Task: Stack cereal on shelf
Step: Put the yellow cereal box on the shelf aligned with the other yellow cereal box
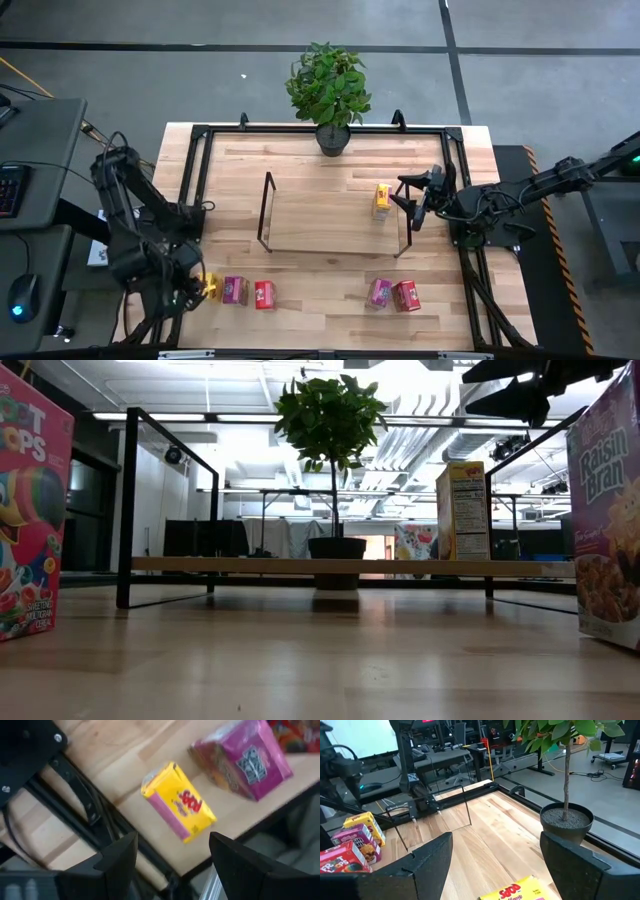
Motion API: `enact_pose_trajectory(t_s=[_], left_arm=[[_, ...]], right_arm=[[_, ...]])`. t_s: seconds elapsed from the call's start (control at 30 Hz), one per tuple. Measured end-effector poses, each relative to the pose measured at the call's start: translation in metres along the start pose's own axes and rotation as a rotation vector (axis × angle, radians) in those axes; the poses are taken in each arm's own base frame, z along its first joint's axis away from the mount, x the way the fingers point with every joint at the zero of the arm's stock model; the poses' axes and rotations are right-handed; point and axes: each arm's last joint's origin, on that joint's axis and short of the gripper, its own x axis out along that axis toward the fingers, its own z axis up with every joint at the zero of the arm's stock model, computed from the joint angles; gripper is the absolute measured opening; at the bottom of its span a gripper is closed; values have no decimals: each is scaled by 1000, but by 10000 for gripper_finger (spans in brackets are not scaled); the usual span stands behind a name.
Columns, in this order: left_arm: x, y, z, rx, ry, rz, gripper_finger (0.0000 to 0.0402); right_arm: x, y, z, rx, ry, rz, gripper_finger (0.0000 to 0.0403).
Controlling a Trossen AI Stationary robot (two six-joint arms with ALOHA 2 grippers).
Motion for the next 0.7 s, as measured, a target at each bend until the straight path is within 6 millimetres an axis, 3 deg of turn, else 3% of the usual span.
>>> enact_pose_trajectory(t_s=[0.23,0.7], left_arm=[[11,-7,-9,-6,2,7,236],[14,-12,-7,-14,3,-1,248]], right_arm=[[0,0,0,18,0,0,293],[0,0,0,64,0,0,293]])
